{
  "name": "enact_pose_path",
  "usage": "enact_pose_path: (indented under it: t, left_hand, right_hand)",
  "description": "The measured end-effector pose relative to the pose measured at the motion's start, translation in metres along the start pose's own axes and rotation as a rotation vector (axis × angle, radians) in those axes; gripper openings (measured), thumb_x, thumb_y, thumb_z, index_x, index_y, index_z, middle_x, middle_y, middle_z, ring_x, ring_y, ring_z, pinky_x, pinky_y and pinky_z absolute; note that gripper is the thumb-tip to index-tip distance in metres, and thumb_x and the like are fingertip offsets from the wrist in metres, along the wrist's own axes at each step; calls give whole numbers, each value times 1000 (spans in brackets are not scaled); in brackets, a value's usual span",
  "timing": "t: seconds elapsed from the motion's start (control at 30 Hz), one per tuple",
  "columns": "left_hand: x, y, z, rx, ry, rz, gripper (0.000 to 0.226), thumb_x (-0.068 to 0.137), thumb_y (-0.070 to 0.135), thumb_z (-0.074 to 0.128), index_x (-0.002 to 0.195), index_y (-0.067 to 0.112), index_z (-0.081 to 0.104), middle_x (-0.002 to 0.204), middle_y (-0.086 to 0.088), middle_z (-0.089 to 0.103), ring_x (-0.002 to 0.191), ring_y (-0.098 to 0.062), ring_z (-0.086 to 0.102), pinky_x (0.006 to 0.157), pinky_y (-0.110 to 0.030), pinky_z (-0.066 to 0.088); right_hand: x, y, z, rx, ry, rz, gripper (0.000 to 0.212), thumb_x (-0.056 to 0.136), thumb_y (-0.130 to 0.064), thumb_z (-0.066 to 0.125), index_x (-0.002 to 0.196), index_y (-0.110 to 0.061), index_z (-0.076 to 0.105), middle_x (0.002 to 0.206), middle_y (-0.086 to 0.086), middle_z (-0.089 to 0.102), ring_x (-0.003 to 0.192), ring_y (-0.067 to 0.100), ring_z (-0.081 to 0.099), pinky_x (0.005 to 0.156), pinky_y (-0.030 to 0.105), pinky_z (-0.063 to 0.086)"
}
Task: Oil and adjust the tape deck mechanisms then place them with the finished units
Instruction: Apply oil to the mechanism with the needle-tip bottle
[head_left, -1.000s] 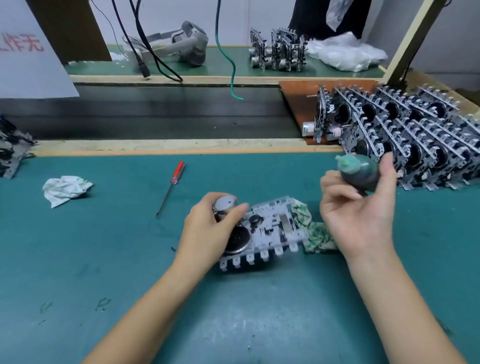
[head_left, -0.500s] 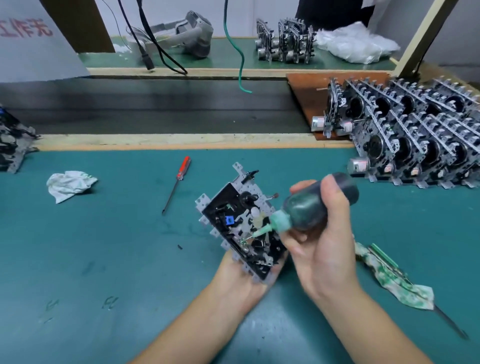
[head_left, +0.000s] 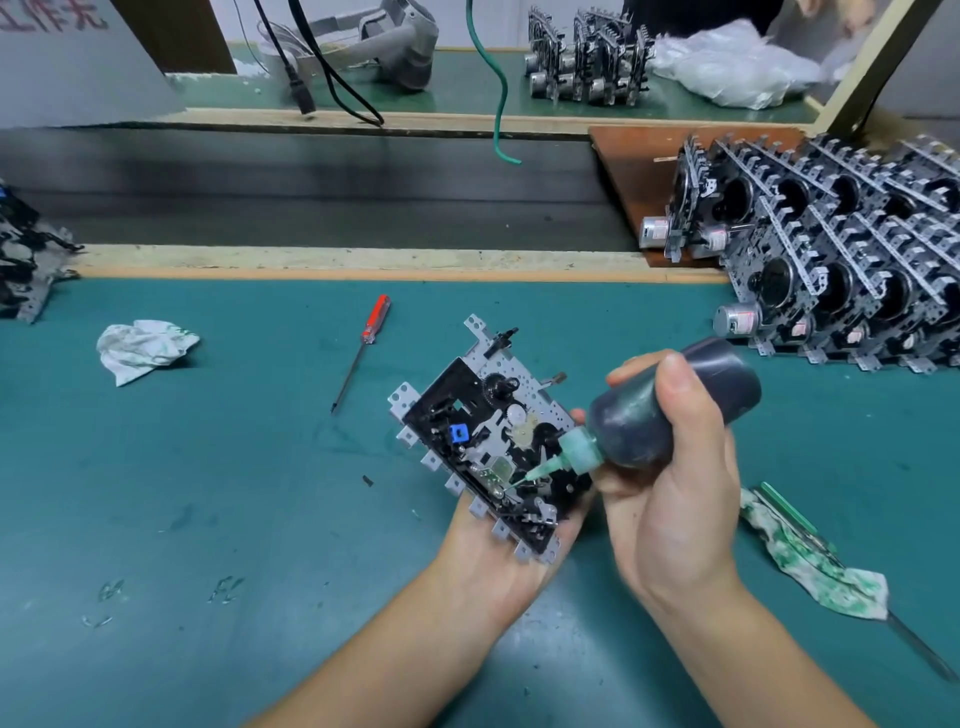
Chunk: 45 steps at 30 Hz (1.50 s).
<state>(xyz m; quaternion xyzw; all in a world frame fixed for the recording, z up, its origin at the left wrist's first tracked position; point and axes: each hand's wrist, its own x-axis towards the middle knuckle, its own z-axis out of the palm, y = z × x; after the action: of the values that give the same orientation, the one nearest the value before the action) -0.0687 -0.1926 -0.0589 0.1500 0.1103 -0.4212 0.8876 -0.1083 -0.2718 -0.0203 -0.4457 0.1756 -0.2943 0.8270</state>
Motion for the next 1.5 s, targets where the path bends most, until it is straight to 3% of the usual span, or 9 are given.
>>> enact_pose_path:
  t: [0.07, 0.2, 0.43, 0.57, 0.93, 1.1, 1.2, 1.33, 1.5]
  left_hand:
    - [-1, 1, 2, -150, -65, -18, 57, 11, -16, 88, 66, -8, 72, 75, -23, 70, 63, -34, 70, 59, -48, 56]
    - [-3, 0, 7, -143, -8, -59, 59, 6, -13, 89, 63, -5, 72, 74, -20, 71, 61, -31, 70, 54, -46, 56]
    - [-2, -3, 9, -109, 57, -55, 13, 53, 8, 64, 59, 0, 72, 72, -16, 71, 58, -26, 70, 53, -39, 57]
    - [0, -4, 8, -116, 93, -51, 31, 66, 13, 45, 55, 1, 72, 69, -14, 70, 55, -25, 69, 50, -36, 58]
    - [2, 0, 3, -81, -9, -32, 34, 69, 16, 44, 67, 2, 76, 83, -15, 73, 70, -28, 72, 62, -46, 57]
    - [7, 17, 3, -159, -83, -11, 36, 80, 15, 44, 94, -4, 70, 98, -21, 68, 77, -39, 68, 73, -47, 57]
    - [11, 31, 4, 269, 27, 155, 27, 74, 15, 50, 90, 2, 69, 88, -13, 67, 72, -24, 64, 67, -31, 57]
    - [15, 43, 5, 1261, 285, 623, 18, 97, 30, 50, 92, 14, 57, 76, 3, 57, 66, -11, 49, 61, -21, 40]
    - [16, 38, -4, 1739, 231, 809, 14, 91, 32, 58, 86, 24, 48, 73, 11, 54, 66, 0, 48, 62, -13, 35]
  right_hand:
    - [0, 1, 1, -15, -7, -11, 18, 75, -33, 56, 61, -26, 65, 58, -11, 58, 50, 2, 54, 45, 17, 42]
    - [0, 0, 2, -54, -15, -20, 23, 76, -33, 54, 57, -30, 67, 54, -13, 55, 48, 1, 51, 44, 15, 37]
    - [0, 1, 1, -23, -26, -28, 21, 77, -31, 55, 59, -26, 66, 57, -10, 58, 51, 3, 54, 45, 14, 41]
    - [0, 1, 1, -48, -29, -25, 22, 77, -32, 55, 59, -28, 67, 56, -11, 58, 50, 2, 54, 43, 15, 40]
    - [3, -2, -2, 26, -23, 37, 11, 69, -34, 65, 61, -27, 65, 61, -11, 59, 52, 3, 55, 45, 17, 44]
    - [22, -21, -10, 259, 97, 142, 37, 77, -55, 54, 68, -20, 61, 56, -4, 53, 44, 6, 47, 32, 13, 29]
    - [35, -28, -20, 328, 190, 88, 40, 90, -55, 42, 78, -18, 52, 61, -4, 53, 49, 8, 47, 33, 15, 28]
    - [44, -31, -30, 464, 169, 56, 37, 95, -47, 42, 84, -14, 55, 74, 2, 56, 52, 9, 44, 43, 17, 41]
    - [48, -19, -36, 145, 151, 28, 28, 92, -37, 53, 95, -10, 59, 71, 2, 65, 61, 13, 64, 68, 29, 56]
